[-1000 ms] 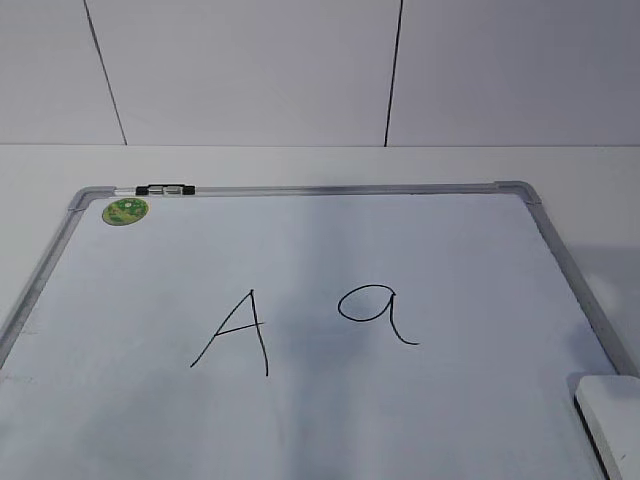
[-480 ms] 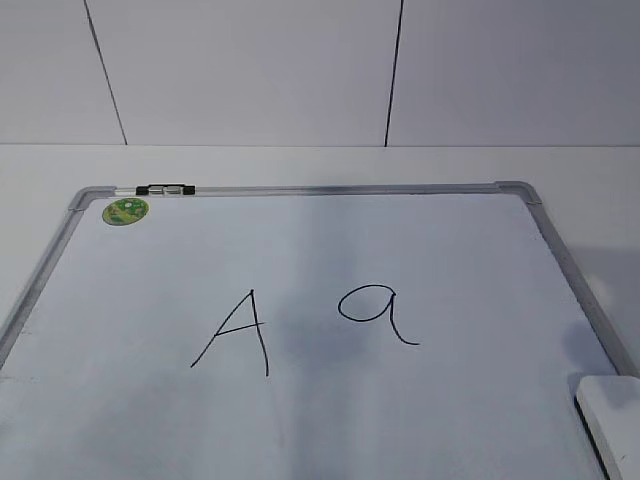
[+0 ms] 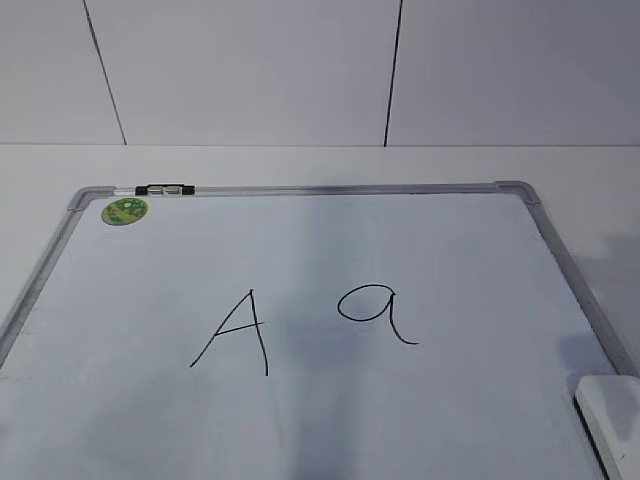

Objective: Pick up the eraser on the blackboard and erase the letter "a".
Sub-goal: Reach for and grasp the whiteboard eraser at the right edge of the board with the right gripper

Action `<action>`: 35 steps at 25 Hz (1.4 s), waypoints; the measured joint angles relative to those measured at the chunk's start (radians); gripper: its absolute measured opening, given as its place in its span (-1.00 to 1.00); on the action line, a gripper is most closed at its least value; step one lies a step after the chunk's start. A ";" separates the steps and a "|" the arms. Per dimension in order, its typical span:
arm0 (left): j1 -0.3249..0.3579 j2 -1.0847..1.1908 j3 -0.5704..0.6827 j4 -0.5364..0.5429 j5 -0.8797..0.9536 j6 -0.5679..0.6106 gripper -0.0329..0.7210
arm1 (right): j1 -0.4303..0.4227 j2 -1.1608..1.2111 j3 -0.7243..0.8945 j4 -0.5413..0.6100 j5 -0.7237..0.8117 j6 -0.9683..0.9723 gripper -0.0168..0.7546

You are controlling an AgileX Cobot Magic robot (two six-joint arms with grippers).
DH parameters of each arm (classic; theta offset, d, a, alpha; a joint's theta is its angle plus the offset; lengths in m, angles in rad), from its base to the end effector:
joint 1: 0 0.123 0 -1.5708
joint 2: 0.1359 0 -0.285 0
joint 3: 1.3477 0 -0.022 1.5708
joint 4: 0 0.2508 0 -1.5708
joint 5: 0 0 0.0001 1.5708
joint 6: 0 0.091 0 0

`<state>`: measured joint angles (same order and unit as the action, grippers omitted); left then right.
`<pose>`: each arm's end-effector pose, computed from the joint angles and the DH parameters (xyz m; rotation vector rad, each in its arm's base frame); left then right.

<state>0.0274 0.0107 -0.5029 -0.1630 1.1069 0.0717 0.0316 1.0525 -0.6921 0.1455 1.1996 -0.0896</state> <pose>-0.0058 -0.0134 0.2754 0.0576 2.0890 -0.1368 0.1497 0.0170 0.2512 -0.1137 3.0308 0.2054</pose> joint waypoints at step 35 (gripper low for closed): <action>0.000 0.000 0.000 0.000 0.000 0.000 -0.28 | 0.160 0.236 -0.004 -0.101 -0.183 0.118 0.77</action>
<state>0.0274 0.0107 -0.5029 -0.1630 1.1069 0.0717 0.1916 1.2884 -0.6957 0.0441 1.0165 0.0285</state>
